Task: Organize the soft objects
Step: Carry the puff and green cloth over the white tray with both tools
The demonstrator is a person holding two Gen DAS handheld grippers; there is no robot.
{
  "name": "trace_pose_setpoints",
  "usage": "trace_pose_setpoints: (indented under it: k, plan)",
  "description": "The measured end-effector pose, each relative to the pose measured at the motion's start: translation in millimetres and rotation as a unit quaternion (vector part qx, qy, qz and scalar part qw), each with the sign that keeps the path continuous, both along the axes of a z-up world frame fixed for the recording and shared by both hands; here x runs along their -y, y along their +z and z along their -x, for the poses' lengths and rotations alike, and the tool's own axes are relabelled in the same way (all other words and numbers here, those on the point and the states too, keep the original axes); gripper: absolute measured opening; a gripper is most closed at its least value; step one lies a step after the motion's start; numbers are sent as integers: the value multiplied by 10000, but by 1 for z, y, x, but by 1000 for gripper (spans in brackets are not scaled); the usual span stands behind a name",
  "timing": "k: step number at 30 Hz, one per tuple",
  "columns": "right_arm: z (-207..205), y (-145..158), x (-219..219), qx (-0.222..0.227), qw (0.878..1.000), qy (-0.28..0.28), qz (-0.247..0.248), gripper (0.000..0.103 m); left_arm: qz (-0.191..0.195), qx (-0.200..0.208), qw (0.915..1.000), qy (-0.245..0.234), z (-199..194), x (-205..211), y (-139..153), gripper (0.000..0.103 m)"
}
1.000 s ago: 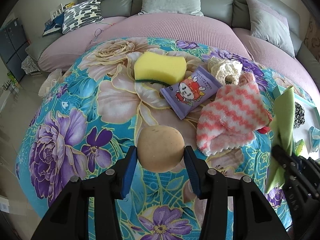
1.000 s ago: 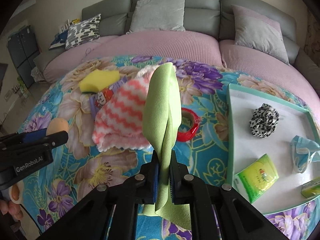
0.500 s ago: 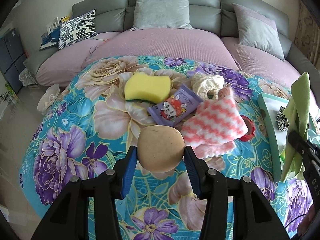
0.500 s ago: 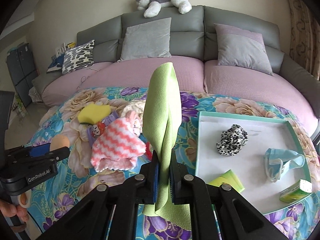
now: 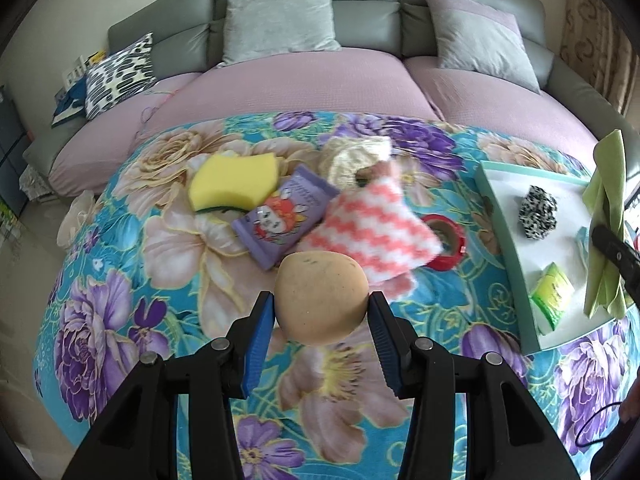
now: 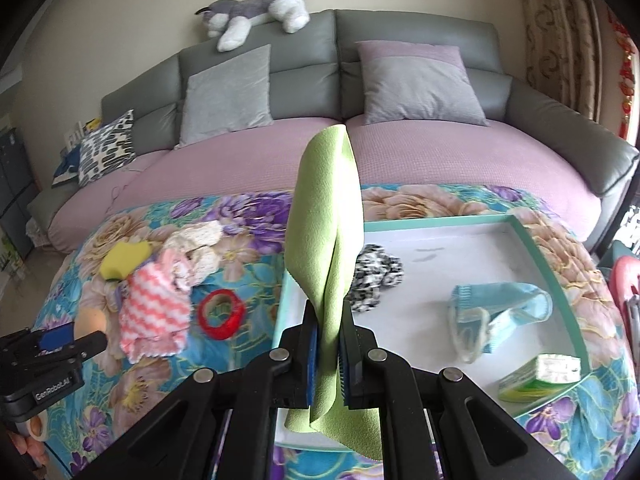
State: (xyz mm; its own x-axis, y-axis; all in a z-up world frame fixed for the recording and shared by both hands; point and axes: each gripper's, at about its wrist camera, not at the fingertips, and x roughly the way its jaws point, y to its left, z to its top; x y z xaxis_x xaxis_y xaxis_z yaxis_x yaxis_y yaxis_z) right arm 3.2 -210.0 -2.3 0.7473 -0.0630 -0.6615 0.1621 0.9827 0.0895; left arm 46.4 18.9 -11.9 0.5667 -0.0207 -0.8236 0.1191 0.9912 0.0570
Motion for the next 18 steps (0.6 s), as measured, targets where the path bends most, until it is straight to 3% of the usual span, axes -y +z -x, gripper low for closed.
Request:
trace_pose_setpoints:
  k: [9,18]
  plan:
    - [5,-6,54,-74,9985,-540,-96,9,-139,-48,9985,-535,-3,53,7,49]
    - [7,-7,81,-32,9957,-851,-351,9,-121,115,9918,-1267,-13,122,24,49]
